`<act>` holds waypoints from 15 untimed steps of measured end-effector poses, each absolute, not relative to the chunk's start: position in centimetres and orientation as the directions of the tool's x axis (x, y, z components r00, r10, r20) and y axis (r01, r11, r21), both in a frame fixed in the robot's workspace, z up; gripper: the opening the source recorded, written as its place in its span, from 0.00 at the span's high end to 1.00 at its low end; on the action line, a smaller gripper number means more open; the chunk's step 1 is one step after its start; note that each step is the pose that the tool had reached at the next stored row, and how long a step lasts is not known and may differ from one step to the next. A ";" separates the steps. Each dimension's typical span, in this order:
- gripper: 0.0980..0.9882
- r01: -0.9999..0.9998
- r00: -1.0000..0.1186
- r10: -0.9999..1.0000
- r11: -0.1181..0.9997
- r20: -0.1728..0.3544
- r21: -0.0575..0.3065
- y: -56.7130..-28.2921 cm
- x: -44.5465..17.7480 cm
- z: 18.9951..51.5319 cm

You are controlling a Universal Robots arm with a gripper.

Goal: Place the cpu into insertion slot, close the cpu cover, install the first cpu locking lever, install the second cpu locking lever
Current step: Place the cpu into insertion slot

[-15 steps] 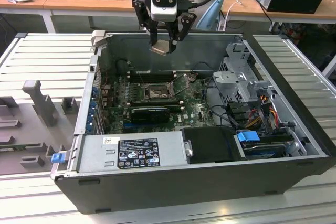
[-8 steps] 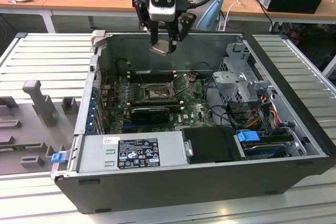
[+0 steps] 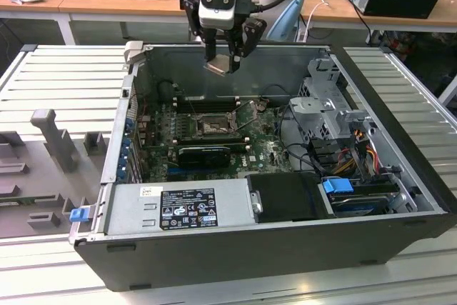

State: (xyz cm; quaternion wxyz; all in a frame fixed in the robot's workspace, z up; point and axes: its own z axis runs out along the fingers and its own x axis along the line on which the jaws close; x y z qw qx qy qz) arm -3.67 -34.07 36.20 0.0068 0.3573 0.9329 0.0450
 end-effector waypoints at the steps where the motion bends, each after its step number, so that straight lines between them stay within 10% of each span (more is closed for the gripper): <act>1: 0.52 0.668 -0.742 0.670 0.738 0.019 0.089 -34.1 -3.7 36.2; 15: 0.52 0.715 -0.697 0.717 0.693 0.019 0.089 -34.1 -3.7 36.2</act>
